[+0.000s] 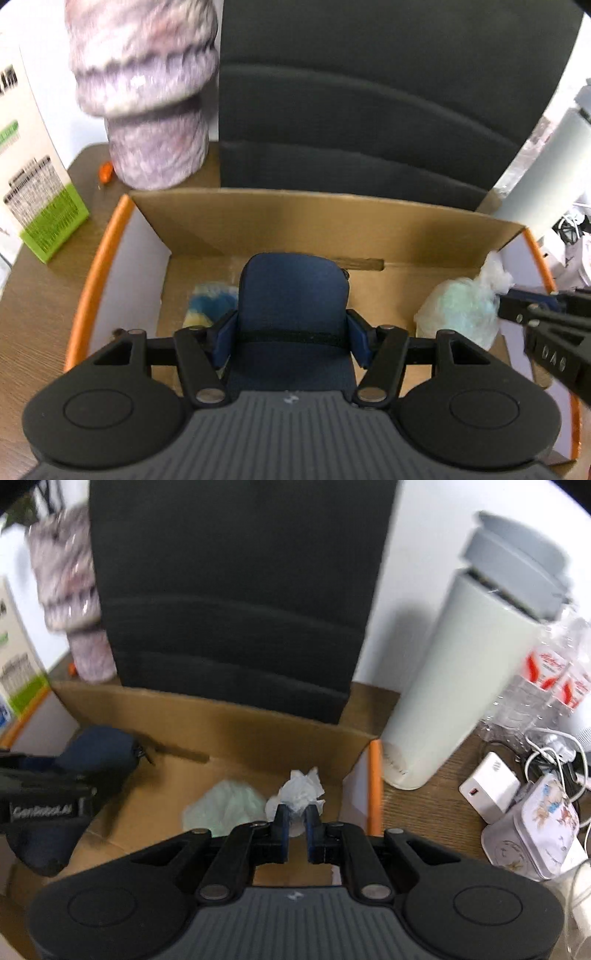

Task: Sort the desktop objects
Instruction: 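Carry the pouch and the tissue with both tools into the cardboard box, then open both tools to release the pouch and tissue in the box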

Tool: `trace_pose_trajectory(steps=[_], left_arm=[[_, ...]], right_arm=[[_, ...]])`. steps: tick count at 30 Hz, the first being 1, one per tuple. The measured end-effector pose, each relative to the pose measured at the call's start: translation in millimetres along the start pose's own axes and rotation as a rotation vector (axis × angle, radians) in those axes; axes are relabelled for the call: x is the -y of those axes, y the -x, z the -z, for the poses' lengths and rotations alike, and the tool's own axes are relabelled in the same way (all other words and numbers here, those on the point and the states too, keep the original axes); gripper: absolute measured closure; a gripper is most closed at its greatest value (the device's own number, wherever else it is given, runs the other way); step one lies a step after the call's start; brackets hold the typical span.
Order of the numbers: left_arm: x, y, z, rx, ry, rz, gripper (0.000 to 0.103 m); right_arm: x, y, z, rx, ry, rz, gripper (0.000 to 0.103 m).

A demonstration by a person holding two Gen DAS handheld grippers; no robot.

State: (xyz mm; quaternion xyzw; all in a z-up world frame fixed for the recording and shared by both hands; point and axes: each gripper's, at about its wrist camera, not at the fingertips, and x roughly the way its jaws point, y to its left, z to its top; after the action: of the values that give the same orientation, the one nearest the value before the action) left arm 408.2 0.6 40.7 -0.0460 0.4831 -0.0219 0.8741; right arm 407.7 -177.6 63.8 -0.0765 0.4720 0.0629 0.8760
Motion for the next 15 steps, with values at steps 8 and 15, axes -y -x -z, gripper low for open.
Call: trace_pose_trajectory(steps=[8,15], left_arm=[[1.7,-4.2,1.5,-0.006,-0.028,0.029,0.036],[-2.7,28.2,-3.6,0.025,-0.017,0.042,0.018]], right_arm=[[0.0,-22.7,3.0,-0.056,-0.028,-0.02,0.089],[0.0,16.8,-6.0,0.017,-0.01,-0.003,0.043]])
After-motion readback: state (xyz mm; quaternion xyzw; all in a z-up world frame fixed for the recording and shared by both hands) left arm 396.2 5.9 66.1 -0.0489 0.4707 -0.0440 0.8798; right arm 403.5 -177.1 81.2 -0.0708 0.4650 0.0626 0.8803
